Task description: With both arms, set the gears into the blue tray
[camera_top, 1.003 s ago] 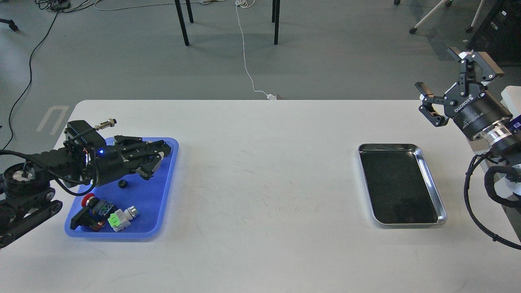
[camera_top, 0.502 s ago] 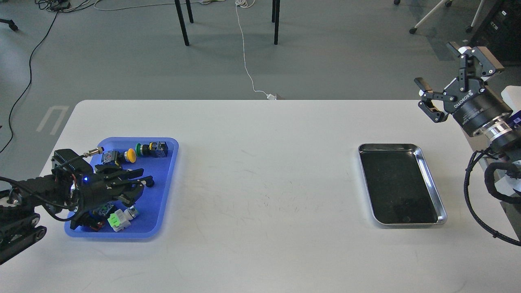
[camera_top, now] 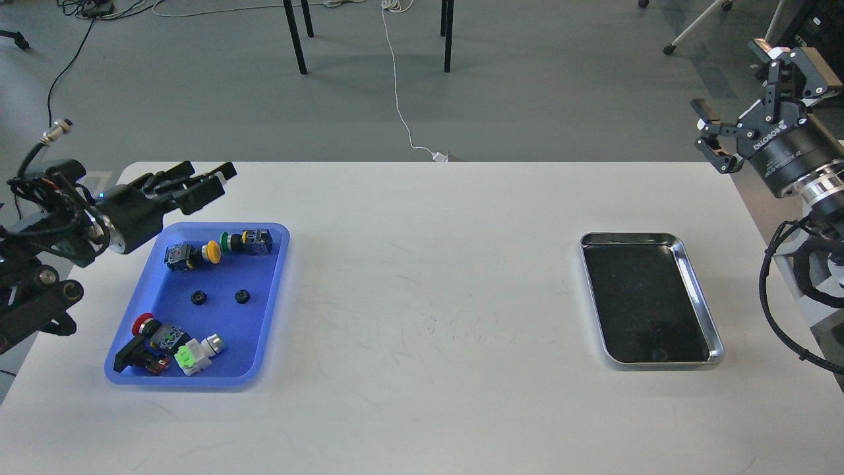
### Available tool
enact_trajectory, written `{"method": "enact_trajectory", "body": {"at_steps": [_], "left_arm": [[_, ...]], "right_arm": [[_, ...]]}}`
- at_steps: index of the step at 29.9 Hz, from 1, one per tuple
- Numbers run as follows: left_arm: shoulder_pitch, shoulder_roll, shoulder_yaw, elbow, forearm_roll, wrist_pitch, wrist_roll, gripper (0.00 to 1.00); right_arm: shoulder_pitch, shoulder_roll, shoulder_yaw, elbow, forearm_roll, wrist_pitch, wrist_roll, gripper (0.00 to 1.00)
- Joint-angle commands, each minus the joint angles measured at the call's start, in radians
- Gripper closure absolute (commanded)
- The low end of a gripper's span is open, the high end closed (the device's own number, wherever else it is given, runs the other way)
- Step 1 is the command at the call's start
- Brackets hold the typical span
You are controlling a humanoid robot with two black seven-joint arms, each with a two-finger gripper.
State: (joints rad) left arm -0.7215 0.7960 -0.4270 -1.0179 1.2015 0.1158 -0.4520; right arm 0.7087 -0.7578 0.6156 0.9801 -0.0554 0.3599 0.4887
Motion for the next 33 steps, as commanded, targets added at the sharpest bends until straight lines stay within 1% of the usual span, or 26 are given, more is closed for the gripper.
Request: {"method": "enact_trajectory", "body": {"at_steps": [1, 3, 6, 10, 12, 14, 16, 17, 18, 19, 20, 21, 22, 24, 29, 30, 31, 33], "left_arm": [[-0.085, -0.014, -0.007, 0.007, -0.299, -0.06, 0.004, 0.02], [-0.117, -0.033, -0.009, 0.015, -0.451, -0.119, 0.018, 0.02], [-0.142, -0.064, -0.019, 0.022, -0.655, -0.166, 0.047, 0.02], [-0.139, -0.125, -0.056, 0.045, -0.955, -0.231, 0.052, 0.02], [-0.138, -0.155, -0.065, 0.103, -1.057, -0.28, 0.055, 0.02], [-0.142, -0.208, -0.084, 0.185, -1.125, -0.324, 0.056, 0.02], [-0.144, -0.266, -0.133, 0.28, -1.18, -0.364, 0.064, 0.02], [-0.144, -0.293, -0.159, 0.32, -1.203, -0.387, 0.079, 0.02], [-0.142, -0.319, -0.192, 0.358, -1.226, -0.413, 0.103, 0.02], [-0.142, -0.342, -0.225, 0.389, -1.246, -0.438, 0.13, 0.02], [-0.138, -0.368, -0.261, 0.418, -1.266, -0.461, 0.157, 0.02], [-0.134, -0.388, -0.295, 0.439, -1.284, -0.479, 0.176, 0.02], [-0.131, -0.4, -0.318, 0.447, -1.295, -0.49, 0.185, 0.02], [-0.128, -0.408, -0.338, 0.449, -1.3, -0.495, 0.184, 0.02], [-0.116, -0.408, -0.338, 0.449, -1.298, -0.49, 0.173, 0.02], [-0.107, -0.405, -0.34, 0.447, -1.298, -0.492, 0.161, 0.02], [-0.104, -0.402, -0.342, 0.447, -1.298, -0.492, 0.136, 0.02], [-0.102, -0.396, -0.339, 0.446, -1.297, -0.493, 0.069, 0.02]], "right_arm": [[0.006, 0.054, 0.079, -0.038, -0.001, -0.053, 0.0, 0.02], [0.024, 0.089, 0.099, -0.078, 0.0, -0.1, 0.0, 0.01], [0.075, 0.129, 0.096, -0.148, 0.0, -0.11, 0.0, 0.01], [0.112, 0.208, 0.127, -0.241, 0.015, -0.107, -0.088, 0.01], [0.133, 0.248, 0.16, -0.277, 0.017, -0.107, -0.131, 0.01], [0.136, 0.294, 0.2, -0.326, 0.022, -0.104, -0.185, 0.01], [0.136, 0.348, 0.248, -0.383, 0.052, -0.089, -0.258, 0.01], [0.136, 0.371, 0.268, -0.415, 0.074, -0.073, -0.29, 0.01], [0.138, 0.399, 0.286, -0.452, 0.094, -0.056, -0.314, 0.01], [0.14, 0.425, 0.3, -0.484, 0.109, -0.039, -0.327, 0.01], [0.144, 0.451, 0.311, -0.515, 0.115, -0.021, -0.332, 0.01], [0.15, 0.471, 0.318, -0.538, 0.117, -0.004, -0.335, 0.01], [0.159, 0.482, 0.322, -0.554, 0.117, 0.008, -0.337, 0.01], [0.164, 0.488, 0.322, -0.561, 0.117, 0.019, -0.337, 0.01], [0.164, 0.486, 0.309, -0.563, 0.115, 0.019, -0.334, 0.01], [0.164, 0.486, 0.309, -0.563, 0.115, 0.021, -0.334, 0.01], [0.164, 0.483, 0.306, -0.56, 0.115, 0.024, -0.335, 0.01], [0.16, 0.479, 0.305, -0.554, 0.115, 0.033, -0.337, 0.01]]}}
